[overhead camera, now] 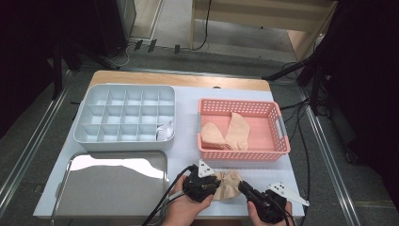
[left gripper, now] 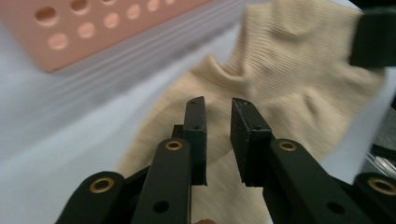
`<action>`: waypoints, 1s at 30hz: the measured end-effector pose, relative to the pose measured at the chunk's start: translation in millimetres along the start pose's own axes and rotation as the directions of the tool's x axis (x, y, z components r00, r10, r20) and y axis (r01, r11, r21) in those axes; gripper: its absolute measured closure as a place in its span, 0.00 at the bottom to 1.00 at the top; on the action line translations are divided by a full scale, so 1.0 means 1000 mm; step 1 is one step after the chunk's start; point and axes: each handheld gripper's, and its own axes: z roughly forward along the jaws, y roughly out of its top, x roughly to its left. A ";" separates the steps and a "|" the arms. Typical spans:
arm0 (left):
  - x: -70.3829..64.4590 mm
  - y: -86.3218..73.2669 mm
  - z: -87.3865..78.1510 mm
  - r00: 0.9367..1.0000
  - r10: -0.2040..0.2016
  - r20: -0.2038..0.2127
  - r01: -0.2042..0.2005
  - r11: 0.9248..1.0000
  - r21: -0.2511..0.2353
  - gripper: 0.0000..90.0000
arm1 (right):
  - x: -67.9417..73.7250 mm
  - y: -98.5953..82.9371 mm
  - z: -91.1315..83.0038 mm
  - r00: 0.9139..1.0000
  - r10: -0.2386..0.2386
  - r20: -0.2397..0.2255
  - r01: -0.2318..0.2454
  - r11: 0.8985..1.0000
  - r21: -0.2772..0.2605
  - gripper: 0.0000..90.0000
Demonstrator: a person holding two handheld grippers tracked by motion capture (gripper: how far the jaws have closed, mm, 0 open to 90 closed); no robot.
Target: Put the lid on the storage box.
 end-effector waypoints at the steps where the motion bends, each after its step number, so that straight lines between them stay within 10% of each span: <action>1: -0.003 -0.002 -0.001 1.000 0.013 -0.003 -0.013 1.000 -0.001 0.93 | 0.000 0.000 0.000 1.000 -0.004 -0.003 0.004 1.000 -0.001 0.95; 14: -0.005 -0.007 0.003 1.000 0.028 0.001 -0.028 0.999 0.034 0.91 | 0.017 0.005 0.002 0.998 -0.041 -0.044 0.040 0.999 -0.021 0.95; 30: 0.037 -0.024 -0.067 0.998 -0.065 0.008 0.065 0.995 -0.073 0.83 | 0.040 0.005 0.009 0.991 -0.122 -0.062 0.121 0.993 -0.008 0.95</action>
